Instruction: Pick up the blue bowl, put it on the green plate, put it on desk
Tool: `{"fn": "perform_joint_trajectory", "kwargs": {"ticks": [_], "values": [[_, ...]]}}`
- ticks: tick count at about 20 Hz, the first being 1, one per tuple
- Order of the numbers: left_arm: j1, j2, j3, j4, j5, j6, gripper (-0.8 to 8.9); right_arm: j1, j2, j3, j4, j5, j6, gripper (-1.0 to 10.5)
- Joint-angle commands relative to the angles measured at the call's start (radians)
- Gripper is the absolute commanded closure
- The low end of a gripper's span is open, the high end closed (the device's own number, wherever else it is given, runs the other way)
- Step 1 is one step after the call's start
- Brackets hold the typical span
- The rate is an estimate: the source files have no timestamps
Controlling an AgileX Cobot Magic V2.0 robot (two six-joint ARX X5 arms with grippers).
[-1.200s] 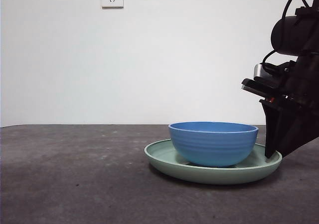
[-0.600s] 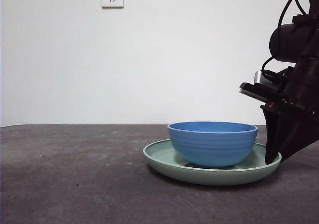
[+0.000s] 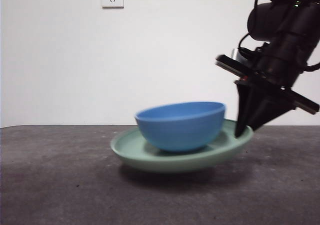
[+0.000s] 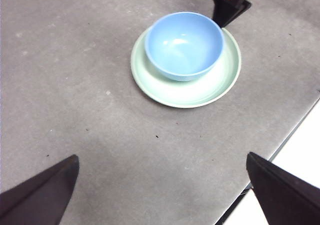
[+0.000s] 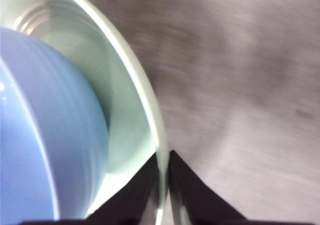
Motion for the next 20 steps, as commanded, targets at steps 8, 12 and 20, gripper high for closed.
{"fn": "perform_joint_trajectory", "kwargs": {"ticks": [8, 12, 20], "values": [[-0.006, 0.001, 0.015, 0.043, -0.002, -0.003, 2.29, 0.110, 0.089, 0.019, 0.095, -0.014, 0.102, 9.4], [-0.006, 0.001, 0.015, 0.042, -0.002, -0.006, 2.28, 0.113, 0.123, 0.019, 0.103, -0.004, 0.101, 9.4], [-0.006, 0.001, 0.015, 0.042, -0.002, -0.024, 2.29, 0.113, 0.127, 0.019, 0.110, 0.015, 0.091, 8.1]]}}
